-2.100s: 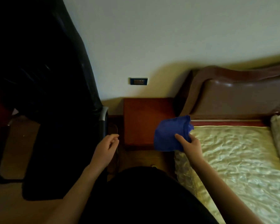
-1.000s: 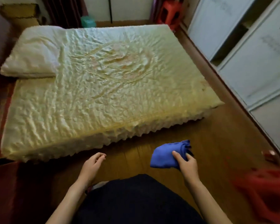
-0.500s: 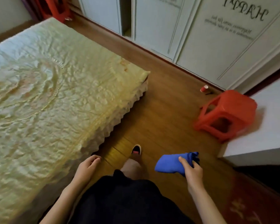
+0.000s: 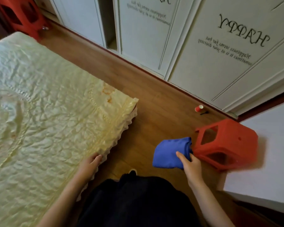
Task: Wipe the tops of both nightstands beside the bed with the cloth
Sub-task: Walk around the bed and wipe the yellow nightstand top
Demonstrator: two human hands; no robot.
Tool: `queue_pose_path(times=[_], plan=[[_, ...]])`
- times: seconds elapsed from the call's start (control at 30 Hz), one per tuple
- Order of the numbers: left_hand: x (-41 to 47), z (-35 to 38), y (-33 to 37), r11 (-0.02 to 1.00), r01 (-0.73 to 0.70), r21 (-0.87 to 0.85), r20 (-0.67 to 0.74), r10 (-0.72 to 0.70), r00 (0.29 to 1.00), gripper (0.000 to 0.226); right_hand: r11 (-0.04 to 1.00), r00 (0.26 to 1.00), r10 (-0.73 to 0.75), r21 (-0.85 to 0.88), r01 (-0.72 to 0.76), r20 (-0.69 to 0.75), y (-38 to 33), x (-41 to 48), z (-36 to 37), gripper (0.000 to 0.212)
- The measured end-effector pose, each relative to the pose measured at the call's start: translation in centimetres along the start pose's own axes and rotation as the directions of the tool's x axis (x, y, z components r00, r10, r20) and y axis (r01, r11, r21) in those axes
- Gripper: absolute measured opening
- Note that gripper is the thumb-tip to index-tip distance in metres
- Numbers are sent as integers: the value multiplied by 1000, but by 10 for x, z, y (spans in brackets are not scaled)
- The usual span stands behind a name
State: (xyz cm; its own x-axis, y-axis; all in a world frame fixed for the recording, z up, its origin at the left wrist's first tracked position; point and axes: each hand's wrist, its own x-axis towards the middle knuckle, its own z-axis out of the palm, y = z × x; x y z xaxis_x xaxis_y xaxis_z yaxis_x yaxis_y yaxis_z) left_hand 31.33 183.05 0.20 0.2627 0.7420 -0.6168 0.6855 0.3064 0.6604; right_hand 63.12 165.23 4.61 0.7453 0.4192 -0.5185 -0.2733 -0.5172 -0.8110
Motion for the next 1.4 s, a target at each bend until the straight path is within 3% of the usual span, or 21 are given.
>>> queue_pose_path(times=[0.17, 0.3, 0.43, 0.53, 0.67, 0.8, 0.97, 1.17, 1.4], plan=[[80, 18, 122, 990, -123, 70, 108, 115, 988, 21, 999, 991, -5, -49, -2, -137, -56, 81, -26, 9], [146, 42, 197, 988, -144, 49, 120, 137, 983, 21, 999, 979, 11, -43, -20, -204, -96, 171, -45, 21], [211, 65, 256, 995, -102, -11, 56, 102, 993, 23, 997, 989, -7, -79, -5, -151, -148, 282, -45, 35], [245, 72, 292, 995, -24, -97, -56, 18, 998, 23, 991, 998, -46, -126, 42, -31, -204, 355, -27, 31], [277, 63, 329, 972, 68, -224, -200, -114, 973, 23, 973, 980, -118, -179, 146, 160, -286, 429, 22, 27], [294, 56, 350, 940, 120, -319, -319, -225, 921, 22, 934, 909, -154, -243, 261, 387, -350, 488, 94, 29], [330, 56, 357, 883, 220, -414, -363, -382, 850, 21, 891, 821, -105, -314, 329, 561, -401, 550, 193, 39], [415, 22, 392, 786, 221, -577, -372, -494, 786, 25, 852, 760, -80, -351, 387, 645, -472, 617, 302, 38], [531, -85, 471, 833, 155, -531, -401, -408, 820, 22, 862, 822, -97, -365, 351, 561, -579, 692, 392, 17]])
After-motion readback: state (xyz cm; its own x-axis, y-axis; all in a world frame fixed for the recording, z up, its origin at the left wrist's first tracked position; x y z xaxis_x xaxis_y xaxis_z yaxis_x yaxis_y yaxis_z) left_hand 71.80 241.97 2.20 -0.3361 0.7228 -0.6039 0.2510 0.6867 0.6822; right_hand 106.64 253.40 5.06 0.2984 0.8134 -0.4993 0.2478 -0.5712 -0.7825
